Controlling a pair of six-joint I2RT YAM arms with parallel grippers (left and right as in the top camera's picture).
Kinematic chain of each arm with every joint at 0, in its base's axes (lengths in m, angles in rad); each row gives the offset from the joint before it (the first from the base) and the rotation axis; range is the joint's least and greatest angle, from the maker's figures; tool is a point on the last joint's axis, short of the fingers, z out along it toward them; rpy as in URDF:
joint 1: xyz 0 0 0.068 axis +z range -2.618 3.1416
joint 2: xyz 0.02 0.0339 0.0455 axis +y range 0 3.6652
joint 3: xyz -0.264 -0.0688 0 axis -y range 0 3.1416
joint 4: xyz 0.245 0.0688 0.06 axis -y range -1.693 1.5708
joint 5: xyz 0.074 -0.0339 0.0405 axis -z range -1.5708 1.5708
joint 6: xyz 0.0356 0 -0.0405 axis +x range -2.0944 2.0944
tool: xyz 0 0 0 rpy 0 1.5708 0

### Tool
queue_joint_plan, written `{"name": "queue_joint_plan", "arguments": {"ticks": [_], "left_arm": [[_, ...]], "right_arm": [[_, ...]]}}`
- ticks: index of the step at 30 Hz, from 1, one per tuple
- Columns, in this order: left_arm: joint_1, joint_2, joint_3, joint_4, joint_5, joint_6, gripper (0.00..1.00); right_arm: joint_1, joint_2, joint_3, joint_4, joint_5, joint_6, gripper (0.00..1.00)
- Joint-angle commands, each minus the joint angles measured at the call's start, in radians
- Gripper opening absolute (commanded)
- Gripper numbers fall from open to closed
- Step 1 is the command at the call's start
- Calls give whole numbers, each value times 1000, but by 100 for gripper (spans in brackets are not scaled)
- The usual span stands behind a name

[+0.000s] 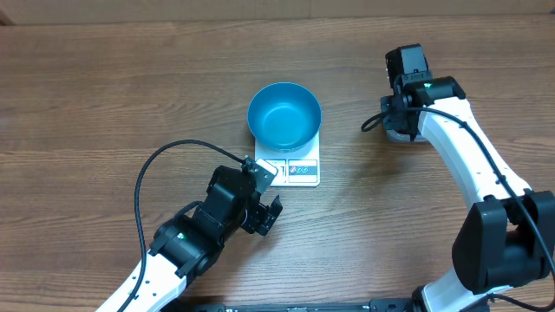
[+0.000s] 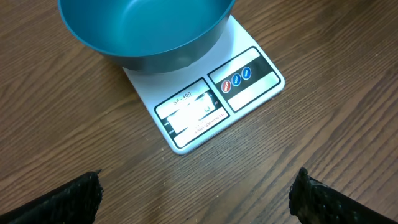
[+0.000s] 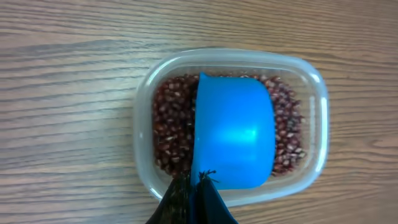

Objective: Scoop item into bowl and weigh 150g on scale
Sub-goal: 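Dip the blue scoop into the red beans and scoop upward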

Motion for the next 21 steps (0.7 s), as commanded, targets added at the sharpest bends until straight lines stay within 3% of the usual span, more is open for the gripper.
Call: {"name": "queue_joint_plan", "arguments": {"ticks": [1,21], "left_arm": [[4,5,-7,3,-9,-3,100],[4,5,-7,3,-9,-3,99]], "right_arm": [[-25,10,16,11,-142,42,4],[-230,10,17,8,-453,29,4]]}}
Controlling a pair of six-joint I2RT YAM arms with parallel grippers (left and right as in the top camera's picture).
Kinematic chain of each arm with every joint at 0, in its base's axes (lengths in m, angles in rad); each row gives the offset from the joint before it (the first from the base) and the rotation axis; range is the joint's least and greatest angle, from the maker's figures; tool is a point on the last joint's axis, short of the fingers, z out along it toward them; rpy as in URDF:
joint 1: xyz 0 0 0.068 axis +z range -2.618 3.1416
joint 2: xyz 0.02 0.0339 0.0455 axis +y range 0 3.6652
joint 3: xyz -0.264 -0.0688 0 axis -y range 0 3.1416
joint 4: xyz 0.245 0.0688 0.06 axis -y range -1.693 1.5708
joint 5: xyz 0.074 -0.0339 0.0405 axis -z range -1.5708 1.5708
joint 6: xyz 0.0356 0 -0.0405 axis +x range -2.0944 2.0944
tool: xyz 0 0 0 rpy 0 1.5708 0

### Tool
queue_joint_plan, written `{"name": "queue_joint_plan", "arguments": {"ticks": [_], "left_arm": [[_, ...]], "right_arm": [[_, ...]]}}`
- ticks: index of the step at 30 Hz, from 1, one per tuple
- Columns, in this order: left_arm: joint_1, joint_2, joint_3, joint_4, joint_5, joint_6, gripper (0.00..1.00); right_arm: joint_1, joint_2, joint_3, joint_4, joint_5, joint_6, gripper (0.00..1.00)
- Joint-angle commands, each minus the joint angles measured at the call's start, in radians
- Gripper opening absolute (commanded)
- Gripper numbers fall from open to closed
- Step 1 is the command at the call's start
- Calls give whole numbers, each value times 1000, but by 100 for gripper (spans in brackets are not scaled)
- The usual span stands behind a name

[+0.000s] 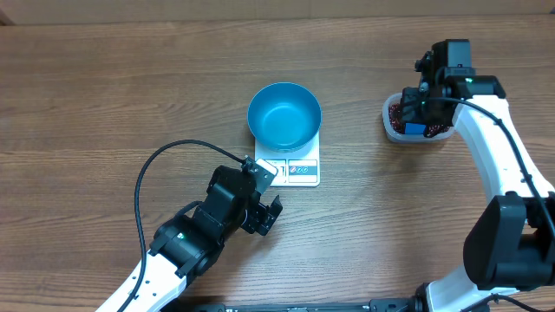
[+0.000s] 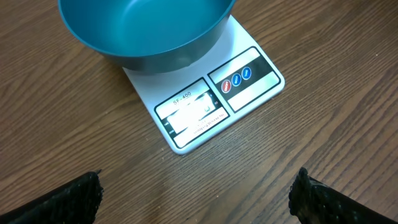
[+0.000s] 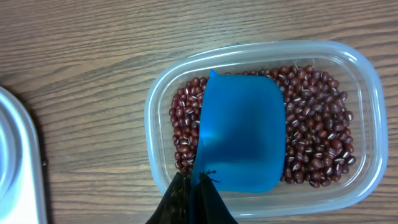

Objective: Scoop item into bowl and weigh 150g on scale
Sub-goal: 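Dip the blue scoop into the red beans and scoop upward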

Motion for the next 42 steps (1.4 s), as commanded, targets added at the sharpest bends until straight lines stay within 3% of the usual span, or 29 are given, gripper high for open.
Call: {"name": "queue_joint_plan", "arguments": {"ticks": [1,18,28,42], "left_arm": [[4,5,-7,3,-10,-3,99],[4,5,-7,3,-10,-3,100],[4,5,-7,3,-9,-3,100],[4,5,-7,3,-9,-3,100]], "right_arm": [[-40,11,5,-7,-84,-2,4],[-223,11,5,-77,-386,-54,4],[-234,11,5,-134,-451,-49,4],[-235,11,5,-155,-479,114,4]]}}
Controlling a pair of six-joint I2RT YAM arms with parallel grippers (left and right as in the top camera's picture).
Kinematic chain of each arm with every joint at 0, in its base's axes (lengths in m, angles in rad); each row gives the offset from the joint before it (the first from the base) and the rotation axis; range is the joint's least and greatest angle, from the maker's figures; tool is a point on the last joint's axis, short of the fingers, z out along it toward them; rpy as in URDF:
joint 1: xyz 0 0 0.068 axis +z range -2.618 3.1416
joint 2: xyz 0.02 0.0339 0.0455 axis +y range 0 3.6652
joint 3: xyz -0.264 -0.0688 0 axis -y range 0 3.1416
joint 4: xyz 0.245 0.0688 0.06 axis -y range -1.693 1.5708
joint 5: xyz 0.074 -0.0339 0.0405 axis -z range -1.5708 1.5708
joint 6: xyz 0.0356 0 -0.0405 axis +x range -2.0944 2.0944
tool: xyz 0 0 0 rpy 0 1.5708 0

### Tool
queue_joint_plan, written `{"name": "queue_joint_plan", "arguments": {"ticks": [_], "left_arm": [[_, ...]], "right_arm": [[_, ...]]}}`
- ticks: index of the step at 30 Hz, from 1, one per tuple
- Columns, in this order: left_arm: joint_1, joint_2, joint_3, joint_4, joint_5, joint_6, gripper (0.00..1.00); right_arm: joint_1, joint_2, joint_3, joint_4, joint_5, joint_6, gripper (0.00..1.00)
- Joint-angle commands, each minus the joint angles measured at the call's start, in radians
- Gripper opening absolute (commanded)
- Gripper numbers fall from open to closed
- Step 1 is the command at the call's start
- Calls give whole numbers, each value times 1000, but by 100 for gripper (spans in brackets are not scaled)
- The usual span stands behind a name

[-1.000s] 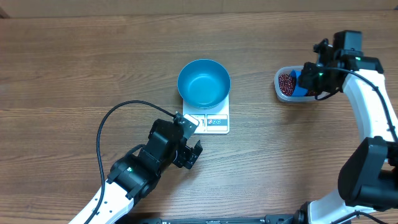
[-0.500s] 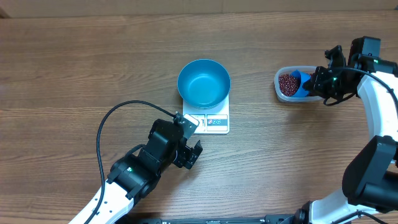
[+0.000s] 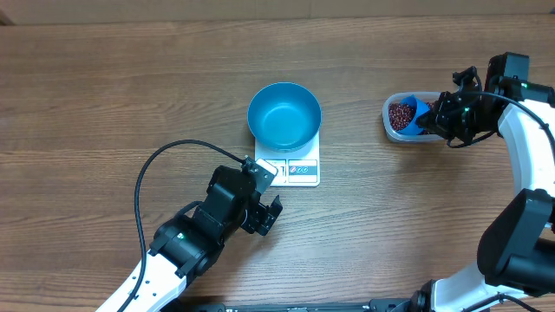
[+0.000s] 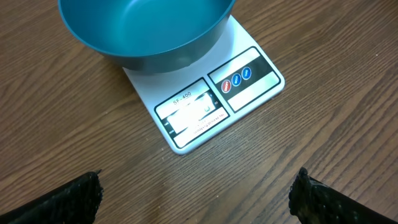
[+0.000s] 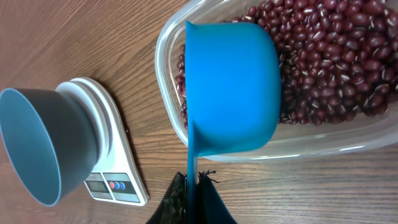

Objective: Scoop item into bowl and weigh 150g on scale
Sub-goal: 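Dip the blue scoop into the red beans and scoop upward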

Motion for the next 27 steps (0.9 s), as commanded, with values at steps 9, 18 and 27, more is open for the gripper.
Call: {"name": "queue_joint_plan", "arguments": {"ticks": [9,18,27], "left_arm": [[4,5,-7,3,-10,-3,99],[4,5,-7,3,-9,-3,100],[4,5,-7,3,-10,-3,100]], "right_arm": [[-3,6,5,-9,-29,85,4],[-3,6,5,-3,2,87,4],[-58,6,5,-4,-14,32,4]]}}
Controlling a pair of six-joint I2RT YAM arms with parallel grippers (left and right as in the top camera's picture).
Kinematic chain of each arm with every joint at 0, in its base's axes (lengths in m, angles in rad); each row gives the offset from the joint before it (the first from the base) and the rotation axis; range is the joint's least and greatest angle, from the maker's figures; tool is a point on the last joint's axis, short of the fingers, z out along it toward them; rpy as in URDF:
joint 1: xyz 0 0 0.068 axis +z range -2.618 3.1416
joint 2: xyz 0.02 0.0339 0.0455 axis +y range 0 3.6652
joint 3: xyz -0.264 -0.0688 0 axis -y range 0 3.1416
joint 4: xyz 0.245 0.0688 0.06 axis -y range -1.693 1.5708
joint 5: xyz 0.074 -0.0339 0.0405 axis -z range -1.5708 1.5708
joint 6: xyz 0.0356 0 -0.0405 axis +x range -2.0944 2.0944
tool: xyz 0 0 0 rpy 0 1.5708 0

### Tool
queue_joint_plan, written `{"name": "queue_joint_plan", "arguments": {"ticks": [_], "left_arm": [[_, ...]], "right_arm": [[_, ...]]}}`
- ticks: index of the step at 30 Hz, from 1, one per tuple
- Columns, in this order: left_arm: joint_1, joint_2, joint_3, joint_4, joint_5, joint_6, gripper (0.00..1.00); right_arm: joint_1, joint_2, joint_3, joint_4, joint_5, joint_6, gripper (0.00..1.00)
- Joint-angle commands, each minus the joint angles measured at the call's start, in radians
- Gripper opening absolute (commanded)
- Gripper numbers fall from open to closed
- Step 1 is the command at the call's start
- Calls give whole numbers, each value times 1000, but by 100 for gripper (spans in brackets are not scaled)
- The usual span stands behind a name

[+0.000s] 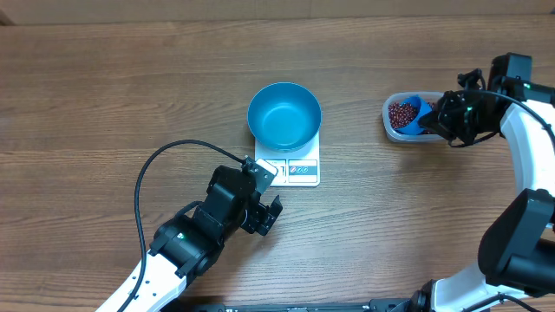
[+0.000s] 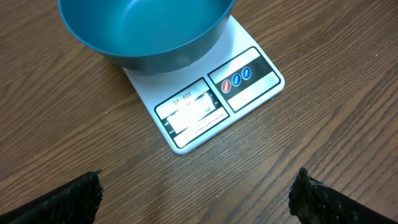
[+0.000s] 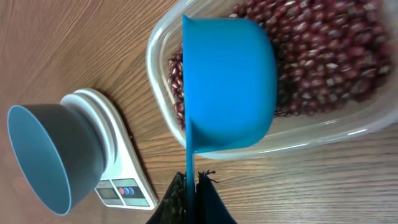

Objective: Scoop item into bowl and weigh 150g on scale
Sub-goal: 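Dip the blue scoop into the red beans and scoop upward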

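A blue bowl stands empty on the white scale at mid-table. My right gripper is shut on the thin handle of a blue scoop, whose cup lies tipped on its side in the clear tub of red beans. The tub's beans show blurred behind the scoop. My left gripper hangs open over bare wood just short of the scale, nothing between its fingers.
The scale's display and three buttons face my left arm. A black cable loops on the table left of that arm. The tub sits near the right table edge, under my right arm.
The right gripper has shifted the scoop slightly inside the tub; the beans now look blurred. The left arm, bowl and scale have not moved.
The right gripper held the scoop mouth-down over the beans, viewed from straight above. It then swung out to the right of the tub, and the scoop lay tipped sideways in the beans. The left gripper stayed open near the scale throughout.
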Motion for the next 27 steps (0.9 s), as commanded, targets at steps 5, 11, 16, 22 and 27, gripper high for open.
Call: {"name": "queue_joint_plan", "arguments": {"ticks": [5,11,16,22,27], "left_arm": [[4,5,-7,3,-10,-3,99],[4,5,-7,3,-9,-3,100],[4,5,-7,3,-9,-3,99],[4,5,-7,3,-9,-3,100],[4,5,-7,3,-9,-3,99]], "right_arm": [[-65,7,3,-17,-52,-90,4],[-85,8,-1,-18,-109,-128,4],[-95,8,-1,-20,-157,-127,4],[-143,8,-1,-28,-228,-123,4],[-186,8,-1,-39,-294,-125,4]]}}
